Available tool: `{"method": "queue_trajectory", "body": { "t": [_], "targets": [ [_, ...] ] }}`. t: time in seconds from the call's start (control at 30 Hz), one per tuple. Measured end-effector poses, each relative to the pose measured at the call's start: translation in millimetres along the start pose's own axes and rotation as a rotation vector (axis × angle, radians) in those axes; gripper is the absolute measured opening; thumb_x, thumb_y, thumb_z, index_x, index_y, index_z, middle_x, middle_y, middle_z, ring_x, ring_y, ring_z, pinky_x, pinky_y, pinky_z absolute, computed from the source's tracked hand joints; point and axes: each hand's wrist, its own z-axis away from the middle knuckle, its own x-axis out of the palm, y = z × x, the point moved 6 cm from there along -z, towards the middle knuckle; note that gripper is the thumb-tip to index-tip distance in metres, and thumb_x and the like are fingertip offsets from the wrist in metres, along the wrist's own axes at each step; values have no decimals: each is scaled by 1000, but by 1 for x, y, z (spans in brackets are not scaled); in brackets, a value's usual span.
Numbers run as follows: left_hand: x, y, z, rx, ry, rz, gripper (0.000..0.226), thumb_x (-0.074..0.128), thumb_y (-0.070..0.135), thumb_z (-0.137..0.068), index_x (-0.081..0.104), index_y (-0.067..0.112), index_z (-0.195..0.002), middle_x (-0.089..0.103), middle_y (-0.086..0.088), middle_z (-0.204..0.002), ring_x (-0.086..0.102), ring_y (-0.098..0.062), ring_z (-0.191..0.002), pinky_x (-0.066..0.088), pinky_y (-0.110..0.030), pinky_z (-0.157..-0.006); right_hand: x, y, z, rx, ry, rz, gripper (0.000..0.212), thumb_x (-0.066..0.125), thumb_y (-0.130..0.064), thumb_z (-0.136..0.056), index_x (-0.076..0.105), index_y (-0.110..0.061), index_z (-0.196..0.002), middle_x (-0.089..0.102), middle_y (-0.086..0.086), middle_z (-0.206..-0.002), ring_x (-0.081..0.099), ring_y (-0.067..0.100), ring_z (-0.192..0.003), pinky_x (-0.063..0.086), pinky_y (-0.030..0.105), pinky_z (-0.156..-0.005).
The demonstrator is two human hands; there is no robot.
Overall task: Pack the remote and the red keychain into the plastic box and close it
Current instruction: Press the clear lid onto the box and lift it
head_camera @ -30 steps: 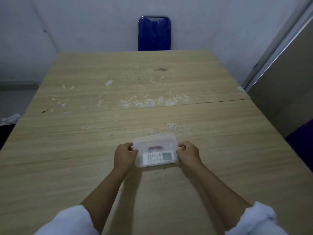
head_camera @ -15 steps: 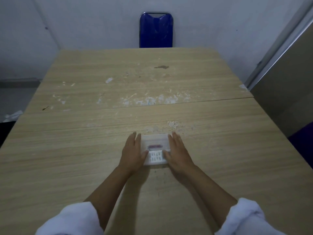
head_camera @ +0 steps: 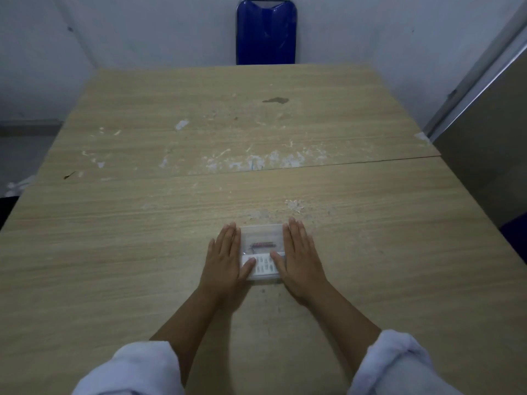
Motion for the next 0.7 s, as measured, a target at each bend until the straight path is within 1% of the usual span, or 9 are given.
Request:
{"method": "queue_trajectory", "body": {
  "t": [0.07,0.17,0.23,0.3,0.37,0.43,0.5,0.6,0.7],
  "targets": [
    [1,-1,0,-1,9,0,108,-12,77,-69,4,8,-150,2,-10,-162,0,-21,-149,3,-43,-121,0,0,-1,1,11,6,77,8,-59,-87,-13,-17,-148,-15,3,-161,-15,18,-147,1,41,-123],
    [-1,-1,-3,11,-30,-55,107,-7,78,-69,3,9,-150,2,-9,-162,1,-22,-150,1,-44,-120,-1,0,-2,7,2,5,79,8,-58,-85,-9,-16,-149,-11,4,-162,-12,19,-148,1,43,-123],
    [-9,0,-6,14,-31,-54,102,9,77,-73,10,10,-150,12,-10,-160,9,-24,-148,4,-45,-121,-6,-1,-6,12,9,-8,78,10,-57,-84,1,-16,-150,-3,4,-162,-7,20,-149,-1,44,-122],
    [-19,1,-10,26,31,-14,92,17,67,-76,18,11,-148,21,-10,-157,18,-26,-145,11,-43,-121,-15,-6,-14,-35,22,5,73,11,-54,-86,9,-17,-149,3,4,-162,-4,20,-149,0,46,-122],
    [-22,1,-12,32,53,1,88,18,65,-78,20,13,-148,22,-10,-157,19,-26,-145,14,-43,-120,-16,-15,-22,-120,-15,46,71,8,-52,-86,9,-19,-149,4,3,-162,-4,21,-149,2,49,-121],
    [-17,-1,-14,26,18,-20,91,11,72,-76,19,17,-148,23,-9,-157,20,-27,-144,14,-45,-119,-12,-19,-26,-165,-55,111,69,6,-52,-88,9,-21,-150,7,3,-162,-2,22,-149,3,52,-121],
    [-12,-3,-14,3,-3,-40,91,9,73,-74,20,21,-148,26,-7,-155,22,-26,-143,15,-46,-119,-7,-18,-25,-170,-57,137,64,11,-51,-91,9,-24,-149,10,1,-161,-1,21,-149,5,53,-121],
    [-8,-5,-15,-24,23,-53,82,14,65,-78,23,23,-148,30,-6,-154,26,-27,-141,18,-47,-118,-3,-15,-25,-162,-54,133,62,15,-52,-92,10,-26,-149,14,0,-160,0,19,-149,7,52,-120],
    [-8,-4,-15,-39,26,-53,82,15,65,-79,22,21,-148,26,-8,-156,24,-28,-143,21,-47,-117,-5,-15,-28,-153,-69,63,59,21,-50,-95,13,-26,-148,12,0,-161,-3,18,-149,6,51,-121]
  ]
}}
